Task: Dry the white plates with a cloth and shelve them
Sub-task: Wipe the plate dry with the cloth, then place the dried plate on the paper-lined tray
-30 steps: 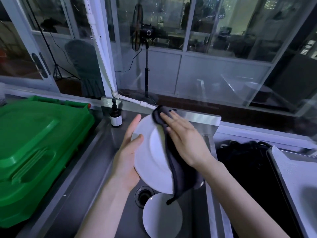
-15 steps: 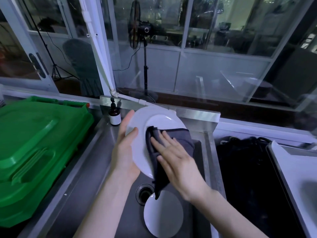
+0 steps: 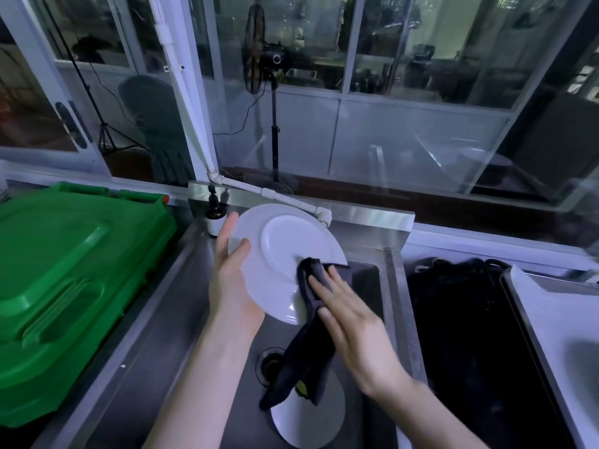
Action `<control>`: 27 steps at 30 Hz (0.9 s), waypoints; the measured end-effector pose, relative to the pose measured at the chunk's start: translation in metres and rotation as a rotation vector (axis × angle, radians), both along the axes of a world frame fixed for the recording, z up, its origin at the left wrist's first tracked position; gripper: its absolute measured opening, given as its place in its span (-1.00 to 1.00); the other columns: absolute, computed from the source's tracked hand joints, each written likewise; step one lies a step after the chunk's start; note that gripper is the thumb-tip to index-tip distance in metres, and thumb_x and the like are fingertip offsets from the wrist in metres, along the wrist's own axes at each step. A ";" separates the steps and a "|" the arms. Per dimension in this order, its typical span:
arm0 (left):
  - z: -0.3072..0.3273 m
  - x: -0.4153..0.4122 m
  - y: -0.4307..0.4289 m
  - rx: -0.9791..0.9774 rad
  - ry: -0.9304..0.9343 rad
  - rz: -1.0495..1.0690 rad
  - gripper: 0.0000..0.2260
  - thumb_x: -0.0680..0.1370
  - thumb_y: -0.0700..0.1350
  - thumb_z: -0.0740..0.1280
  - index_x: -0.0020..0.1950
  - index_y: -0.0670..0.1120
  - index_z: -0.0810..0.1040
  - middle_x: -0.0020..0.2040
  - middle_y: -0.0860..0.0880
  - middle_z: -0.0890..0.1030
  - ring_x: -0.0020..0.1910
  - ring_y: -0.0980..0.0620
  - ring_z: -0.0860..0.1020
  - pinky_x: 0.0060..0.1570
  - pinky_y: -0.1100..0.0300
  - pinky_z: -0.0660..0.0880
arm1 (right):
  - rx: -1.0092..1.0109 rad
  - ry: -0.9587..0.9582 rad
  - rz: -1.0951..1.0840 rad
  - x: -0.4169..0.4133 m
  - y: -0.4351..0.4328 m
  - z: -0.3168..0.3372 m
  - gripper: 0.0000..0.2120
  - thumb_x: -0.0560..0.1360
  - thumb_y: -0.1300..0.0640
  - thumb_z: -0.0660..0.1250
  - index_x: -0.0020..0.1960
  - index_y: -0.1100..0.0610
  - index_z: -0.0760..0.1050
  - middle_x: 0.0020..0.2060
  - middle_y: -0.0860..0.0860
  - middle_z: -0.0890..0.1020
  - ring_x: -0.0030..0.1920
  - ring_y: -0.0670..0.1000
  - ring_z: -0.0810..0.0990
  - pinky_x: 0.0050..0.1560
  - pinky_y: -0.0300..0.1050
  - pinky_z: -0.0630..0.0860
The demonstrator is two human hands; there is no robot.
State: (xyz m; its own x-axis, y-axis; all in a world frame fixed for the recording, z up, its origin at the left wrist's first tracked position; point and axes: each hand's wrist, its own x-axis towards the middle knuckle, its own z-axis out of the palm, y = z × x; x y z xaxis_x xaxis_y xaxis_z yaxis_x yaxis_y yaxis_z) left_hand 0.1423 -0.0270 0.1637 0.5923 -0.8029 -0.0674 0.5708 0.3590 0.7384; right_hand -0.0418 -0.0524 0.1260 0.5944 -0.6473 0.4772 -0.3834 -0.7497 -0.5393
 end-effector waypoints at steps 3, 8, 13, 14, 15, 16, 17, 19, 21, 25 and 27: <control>-0.002 -0.015 -0.007 0.063 0.012 0.024 -0.63 0.64 -0.20 0.23 0.25 0.24 0.60 0.08 0.17 0.71 0.08 0.08 0.69 -0.09 0.15 0.64 | -0.081 -0.034 -0.010 0.017 0.012 -0.002 -0.61 0.66 0.11 0.11 0.47 0.13 0.35 0.48 -0.01 0.35 0.53 -0.07 0.20 0.52 -0.09 0.15; 0.002 -0.011 -0.011 0.086 0.093 0.054 -0.65 0.64 -0.21 0.22 0.23 0.20 0.60 0.09 0.12 0.69 0.00 0.05 0.70 -0.17 0.13 0.63 | -0.307 0.072 0.107 0.007 0.010 -0.007 -0.63 0.67 0.16 0.15 0.46 0.15 0.36 0.50 0.08 0.31 0.53 0.05 0.22 0.52 0.01 0.18; 0.004 0.008 -0.006 0.081 0.064 0.075 -0.66 0.65 -0.19 0.22 0.24 0.23 0.54 0.15 0.13 0.67 0.01 0.06 0.71 -0.12 0.06 0.62 | 0.166 -0.067 -0.099 -0.030 0.002 -0.017 -0.61 0.63 0.22 0.22 0.38 -0.13 0.41 0.40 -0.11 0.43 0.43 -0.21 0.34 0.39 -0.39 0.23; 0.004 0.010 -0.005 0.089 0.057 0.068 -0.67 0.65 -0.19 0.22 0.25 0.22 0.54 0.14 0.13 0.68 0.01 0.07 0.71 -0.13 0.07 0.63 | 0.268 -0.130 -0.200 -0.033 -0.004 -0.016 -0.64 0.63 0.21 0.22 0.30 -0.17 0.46 0.29 -0.18 0.53 0.34 -0.23 0.45 0.28 -0.46 0.30; 0.004 0.011 -0.005 0.098 0.060 0.060 -0.68 0.66 -0.18 0.21 0.26 0.20 0.54 0.13 0.13 0.69 0.01 0.07 0.71 -0.14 0.08 0.62 | 0.312 -0.176 -0.284 -0.036 -0.010 -0.015 -0.70 0.63 0.20 0.22 0.23 -0.15 0.52 0.16 -0.23 0.61 0.23 -0.21 0.55 0.17 -0.47 0.37; 0.005 0.012 -0.004 0.110 0.068 0.051 -0.69 0.66 -0.18 0.21 0.27 0.19 0.54 0.11 0.12 0.70 0.02 0.06 0.71 -0.15 0.09 0.62 | 0.324 -0.206 -0.341 -0.037 -0.015 -0.013 -0.74 0.63 0.21 0.21 0.18 -0.07 0.56 0.05 -0.24 0.64 0.13 -0.18 0.60 0.09 -0.43 0.43; 0.006 0.012 -0.005 0.120 0.077 0.045 -0.70 0.67 -0.17 0.20 0.27 0.18 0.54 0.10 0.11 0.70 0.03 0.05 0.71 -0.16 0.10 0.62 | 0.329 -0.226 -0.368 -0.037 -0.020 -0.009 -0.76 0.63 0.23 0.21 0.18 -0.01 0.56 -0.02 -0.21 0.66 0.04 -0.16 0.62 0.04 -0.38 0.47; 0.008 0.013 -0.006 0.129 0.087 0.041 -0.71 0.67 -0.17 0.20 0.25 0.18 0.54 0.10 0.11 0.70 0.00 0.07 0.72 -0.18 0.11 0.63 | 0.338 -0.255 -0.333 -0.034 -0.025 0.002 -0.70 0.61 0.27 0.19 0.22 -0.05 0.49 -0.09 -0.07 0.64 -0.10 -0.10 0.58 -0.08 -0.33 0.45; 0.011 0.013 -0.007 0.136 0.085 0.052 -0.71 0.67 -0.18 0.21 0.25 0.17 0.55 0.10 0.11 0.69 -0.06 0.09 0.72 -0.22 0.14 0.63 | 0.280 -0.219 -0.265 -0.033 -0.027 0.013 -0.57 0.53 0.24 0.19 0.31 -0.14 0.38 -0.08 -0.03 0.50 -0.08 -0.12 0.48 -0.07 -0.43 0.36; 0.016 0.014 -0.006 0.180 0.146 0.077 -0.71 0.63 -0.24 0.29 0.27 0.07 0.56 0.07 0.00 0.71 -0.16 0.02 0.74 -0.30 0.13 0.63 | -0.036 -0.014 -0.224 -0.029 -0.027 0.026 -0.41 0.39 0.08 0.34 0.40 -0.13 0.34 0.07 -0.07 0.30 -0.12 -0.18 0.44 -0.24 -0.40 0.40; 0.019 0.013 -0.007 0.196 0.191 0.072 -0.72 0.58 -0.28 0.36 0.20 0.04 0.56 -0.01 -0.03 0.75 -0.20 -0.02 0.74 -0.36 0.12 0.63 | -0.210 0.079 -0.259 -0.025 -0.026 0.029 -0.47 0.34 0.08 0.42 0.31 -0.02 0.49 0.08 0.00 0.36 -0.19 -0.04 0.53 -0.43 -0.26 0.38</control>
